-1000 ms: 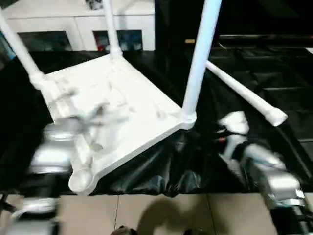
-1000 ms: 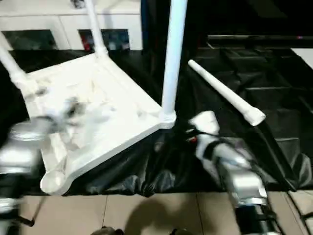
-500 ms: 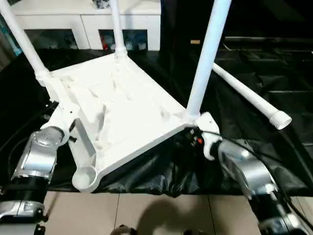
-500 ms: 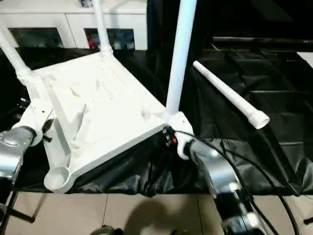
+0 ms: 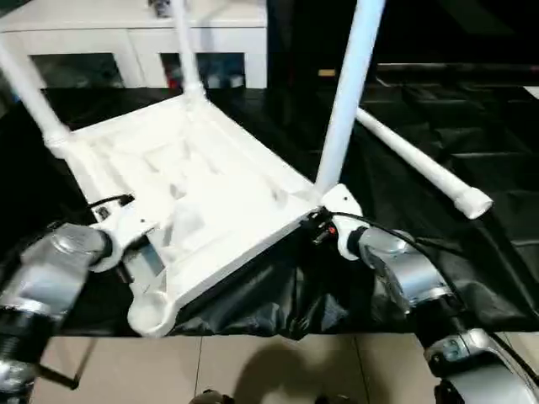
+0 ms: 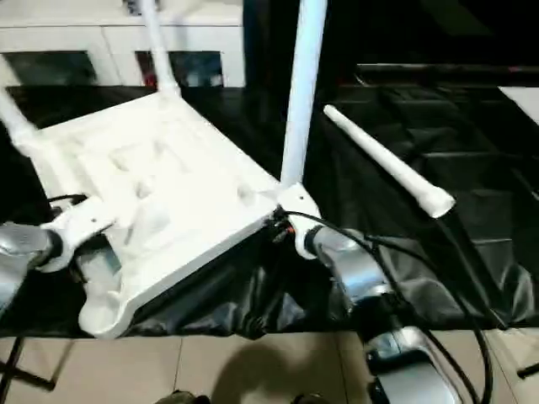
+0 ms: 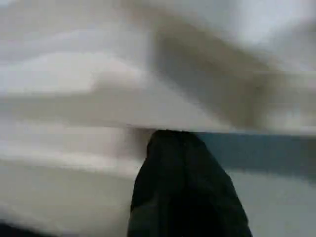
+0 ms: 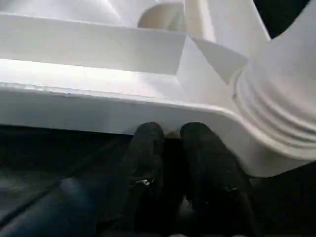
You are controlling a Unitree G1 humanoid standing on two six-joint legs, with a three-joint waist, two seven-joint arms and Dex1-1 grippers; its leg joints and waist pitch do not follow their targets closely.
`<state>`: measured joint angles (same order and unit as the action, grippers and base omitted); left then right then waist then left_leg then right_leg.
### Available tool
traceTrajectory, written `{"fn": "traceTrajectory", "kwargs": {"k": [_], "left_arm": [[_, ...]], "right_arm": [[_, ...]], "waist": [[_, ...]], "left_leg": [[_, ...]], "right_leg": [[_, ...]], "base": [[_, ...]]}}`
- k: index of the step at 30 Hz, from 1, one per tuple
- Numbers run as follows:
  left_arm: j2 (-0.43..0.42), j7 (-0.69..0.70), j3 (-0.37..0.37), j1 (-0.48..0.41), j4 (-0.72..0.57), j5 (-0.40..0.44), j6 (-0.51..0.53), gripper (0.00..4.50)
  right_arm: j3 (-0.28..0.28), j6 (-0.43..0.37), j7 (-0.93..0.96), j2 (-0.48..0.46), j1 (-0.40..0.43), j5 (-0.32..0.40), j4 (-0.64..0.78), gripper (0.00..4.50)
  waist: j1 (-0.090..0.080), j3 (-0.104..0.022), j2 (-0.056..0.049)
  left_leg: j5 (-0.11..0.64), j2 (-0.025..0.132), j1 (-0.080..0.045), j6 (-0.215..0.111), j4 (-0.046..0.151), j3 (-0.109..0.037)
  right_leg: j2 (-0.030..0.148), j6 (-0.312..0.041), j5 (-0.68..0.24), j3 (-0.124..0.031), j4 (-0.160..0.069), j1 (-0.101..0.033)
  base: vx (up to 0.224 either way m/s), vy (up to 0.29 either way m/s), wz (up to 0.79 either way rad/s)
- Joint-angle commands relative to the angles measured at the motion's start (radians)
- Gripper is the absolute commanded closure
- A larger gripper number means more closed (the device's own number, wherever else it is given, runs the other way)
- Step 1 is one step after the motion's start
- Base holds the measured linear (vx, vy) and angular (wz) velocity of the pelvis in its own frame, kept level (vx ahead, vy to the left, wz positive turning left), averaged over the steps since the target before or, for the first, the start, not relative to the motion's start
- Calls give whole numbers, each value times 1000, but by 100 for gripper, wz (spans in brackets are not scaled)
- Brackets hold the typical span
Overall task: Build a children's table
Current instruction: Rotate table base
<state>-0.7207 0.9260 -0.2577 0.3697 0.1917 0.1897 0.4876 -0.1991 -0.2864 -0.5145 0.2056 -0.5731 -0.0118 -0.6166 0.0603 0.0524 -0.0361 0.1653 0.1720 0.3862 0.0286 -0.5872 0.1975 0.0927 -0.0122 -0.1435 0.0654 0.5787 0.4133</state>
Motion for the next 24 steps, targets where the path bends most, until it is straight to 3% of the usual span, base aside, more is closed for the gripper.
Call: {"fn": "traceTrajectory", "kwargs": {"k": [1,5,8,9,10,11,12,13,14,15,16,17,19,21,23,24], "left_arm": [[34,93,-66,-8,-78,-68,-18,450],[77,107,-80,4,-103,-96,-9,450],[185,88,-120,38,-95,-101,-15,450],[224,48,-124,61,-42,-74,-44,450],[246,23,-123,77,-10,-62,-57,450],[247,23,-123,78,-9,-62,-58,450],[285,-13,-120,107,42,-53,-74,450],[295,-14,-119,113,47,-59,-71,450],[308,-16,-119,120,54,-65,-67,450],[334,-24,-120,134,71,-74,-64,450],[355,-32,-125,148,88,-75,-64,450],[355,-32,-125,148,88,-75,-64,450],[402,-92,-140,191,176,-42,-101,450],[421,-134,-141,214,230,-22,-126,450],[443,-212,-124,249,320,0,-169,450],[447,-248,-115,264,356,9,-190,450]], "right_arm": [[1,34,6,-27,-40,-3,-39,395],[6,55,18,-35,-57,-7,-74,436],[13,84,32,-48,-73,-12,-113,447],[13,91,32,-52,-72,-10,-117,447],[14,100,31,-54,-73,-10,-124,447],[14,100,31,-54,-73,-10,-124,447],[15,109,25,-57,-70,-8,-122,447],[15,111,22,-57,-68,-6,-120,447],[16,114,18,-57,-66,-4,-117,447],[18,118,15,-57,-60,-2,-108,447],[22,124,13,-57,-58,2,-107,447],[22,124,13,-57,-58,2,-107,447],[38,140,33,-52,-52,7,-97,447],[53,145,44,-49,-49,14,-88,447],[79,144,68,-42,-42,23,-62,447],[92,136,78,-39,-36,29,-42,447]], "waist": [[0,-68,-17],[0,-68,-15],[0,-68,-18],[-3,-68,-30],[-5,-68,-24],[-7,-69,-20],[-9,-70,-25],[-9,-71,-23],[-9,-72,-34],[-14,-73,-25],[-13,-73,-45],[-17,-75,-34],[-19,-74,-47],[-19,-75,-40],[-18,-74,-41],[-16,-76,-72]], "left_leg": [[355,52,-34,49,79,-31],[352,49,-29,42,78,-30],[359,49,-31,43,75,-30],[362,48,-27,44,76,-32],[372,46,-30,41,75,-30],[372,44,-27,36,74,-31],[364,44,-26,30,73,-31],[360,44,-25,28,72,-32],[357,44,-24,29,71,-34],[345,44,-22,17,70,-32],[343,43,-23,16,68,-34],[332,42,-21,7,66,-31],[331,39,-20,-3,64,-31],[323,39,-18,-20,62,-31],[316,37,-17,-29,61,-30],[320,39,-20,-26,60,-35]], "right_leg": [[54,-213,-251,-42,-54,-34],[53,-214,-255,-40,-51,-42],[53,-209,-282,-40,-55,-42],[51,-202,-282,-39,-54,-44],[48,-197,-289,-37,-60,-41],[50,-194,-292,-37,-59,-47],[51,-192,-290,-37,-61,-46],[52,-192,-288,-36,-60,-48],[53,-194,-282,-36,-57,-50],[51,-202,-269,-35,-58,-52],[52,-206,-264,-34,-56,-51],[50,-211,-249,-32,-59,-53],[47,-213,-246,-30,-61,-52],[50,-211,-265,-28,-63,-57],[49,-192,-307,-27,-69,-56],[53,-187,-316,-26,-64,-54]], "base": [[0,0,0],[0,0,0],[0,0,0],[0,0,0],[0,0,0],[0,0,0],[0,0,0],[0,0,0],[0,0,0],[0,0,0],[0,0,0],[0,0,0],[0,0,0],[0,0,0],[0,0,0],[0,0,0]]}}
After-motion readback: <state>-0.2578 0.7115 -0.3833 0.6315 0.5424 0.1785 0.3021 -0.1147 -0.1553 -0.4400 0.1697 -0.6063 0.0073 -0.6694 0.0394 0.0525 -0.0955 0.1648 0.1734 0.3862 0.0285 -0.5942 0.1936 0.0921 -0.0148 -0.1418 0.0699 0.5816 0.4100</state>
